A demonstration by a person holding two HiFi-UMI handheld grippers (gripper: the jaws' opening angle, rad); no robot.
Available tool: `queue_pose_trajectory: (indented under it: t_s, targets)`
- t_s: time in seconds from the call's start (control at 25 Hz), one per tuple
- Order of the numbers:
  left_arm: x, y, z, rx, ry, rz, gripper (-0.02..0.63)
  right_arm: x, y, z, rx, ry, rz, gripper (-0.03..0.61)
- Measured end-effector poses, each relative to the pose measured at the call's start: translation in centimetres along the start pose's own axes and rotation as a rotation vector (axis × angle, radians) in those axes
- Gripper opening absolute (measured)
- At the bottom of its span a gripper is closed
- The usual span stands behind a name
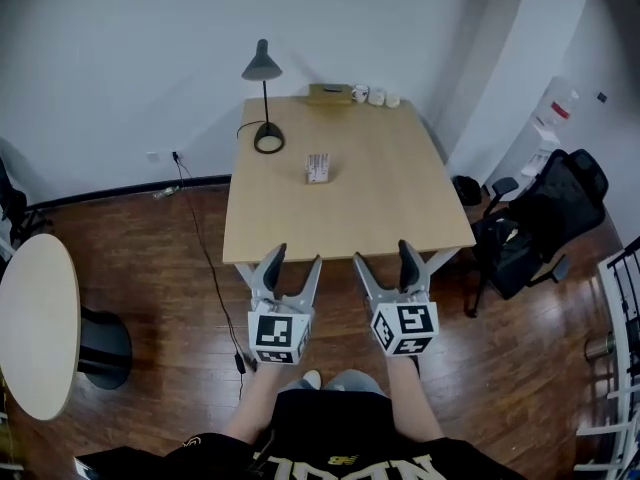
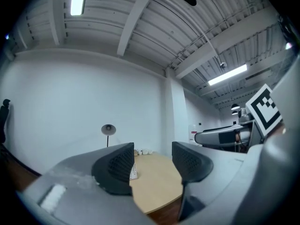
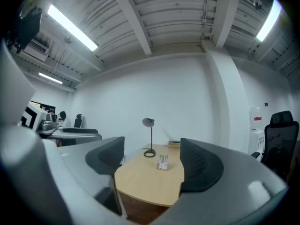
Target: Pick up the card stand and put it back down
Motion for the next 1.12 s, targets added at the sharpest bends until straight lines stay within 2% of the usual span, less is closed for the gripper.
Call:
queue_pose_trajectory:
  t_s: [0.16,0.4,0.6,0.68,1.0,1.12]
  targets:
    - [1.7,-2.1,-1.5,0.025,-0.007,0.006,0.253,-0.8,-3.4,-0.6,0.024,-0.003,0.008,0.368]
    - [5.9,-6.1,-2.2,0.025,0.078,0.071,0.253,-1.5,-10.2,-2.1,0.055,0.019,0.087,0.367]
    - [8.1,-11.7,-2.2,0.038,-0.004,0.134,0.258,-3.6,-16.9,-2.1,0.035,0.005,0.155,0.368]
    - [8.5,-14.2,-1.8,0.042,-0.046,0.149,0.296,-4.7,-19.9,-1.9,0.04,-0.003,0.18,0.376]
    - [11.2,-23.7,-2.5,0.051,-0.038,0.21,0.316,-8.9,-28.6,-0.7,0.008,0.036,0.273,0.403]
    - [11.1,-26.3,-2.6,0.042,-0.055,0.217,0.314,-11.2,-30.3,-0.6,-0.012,0.035,0.276,0.403]
Point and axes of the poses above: the fingertips, and each gripper's own axes: y backward along the fingers, x to its left, z out of its top, the point moved 4 cm from there along y, backward along the fingers, and after that the axes turned 5 degrees about z, right-handed, at the moved point
